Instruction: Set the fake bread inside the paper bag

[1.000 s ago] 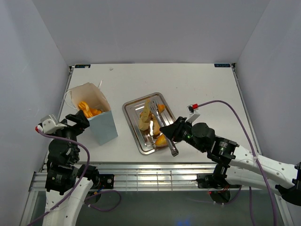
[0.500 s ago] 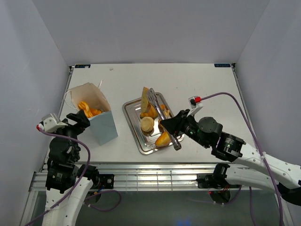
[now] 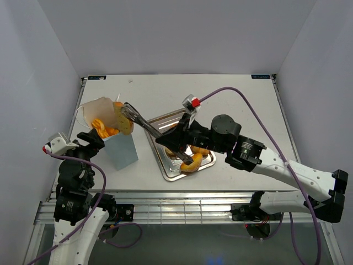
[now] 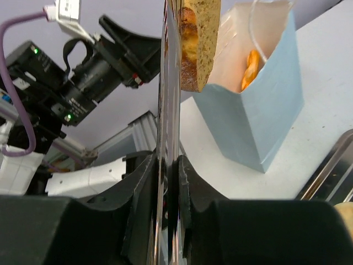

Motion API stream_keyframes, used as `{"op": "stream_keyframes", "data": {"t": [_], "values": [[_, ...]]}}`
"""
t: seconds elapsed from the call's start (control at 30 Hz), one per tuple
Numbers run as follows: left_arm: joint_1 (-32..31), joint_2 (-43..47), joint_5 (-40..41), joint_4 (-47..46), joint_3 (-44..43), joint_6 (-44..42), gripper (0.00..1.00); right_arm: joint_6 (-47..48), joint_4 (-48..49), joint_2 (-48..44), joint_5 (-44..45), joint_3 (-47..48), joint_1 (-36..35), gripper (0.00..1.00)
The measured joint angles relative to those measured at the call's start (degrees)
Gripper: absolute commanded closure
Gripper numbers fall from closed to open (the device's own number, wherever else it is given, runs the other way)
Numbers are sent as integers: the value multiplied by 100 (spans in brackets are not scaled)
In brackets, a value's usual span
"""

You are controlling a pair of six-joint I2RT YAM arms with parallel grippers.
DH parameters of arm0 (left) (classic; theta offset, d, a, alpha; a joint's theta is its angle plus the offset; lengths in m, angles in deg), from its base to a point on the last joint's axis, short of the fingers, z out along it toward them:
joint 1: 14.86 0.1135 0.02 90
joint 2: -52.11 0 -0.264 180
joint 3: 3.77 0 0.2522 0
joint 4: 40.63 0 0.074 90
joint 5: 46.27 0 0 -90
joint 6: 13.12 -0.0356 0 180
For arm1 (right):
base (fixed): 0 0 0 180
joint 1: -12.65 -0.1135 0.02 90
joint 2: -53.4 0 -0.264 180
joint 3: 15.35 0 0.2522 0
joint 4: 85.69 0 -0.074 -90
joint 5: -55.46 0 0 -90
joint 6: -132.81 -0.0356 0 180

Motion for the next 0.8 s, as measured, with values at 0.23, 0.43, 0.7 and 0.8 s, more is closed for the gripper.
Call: {"op": "stream_keyframes", "data": {"t": [0.23, 0.43, 0.7, 0.8], "values": [[0, -9, 74, 39, 0, 20, 8, 221, 44, 715, -549, 31, -243, 91], [0, -7, 116, 39, 0, 28, 8, 323, 44, 990, -570, 118, -315, 91], [0, -4, 116, 39, 0, 35, 7, 533, 66, 1366, -350, 800, -315, 89], [0, 0, 116, 39, 0, 35, 7, 636, 98, 1449, -201, 984, -315, 88]]}}
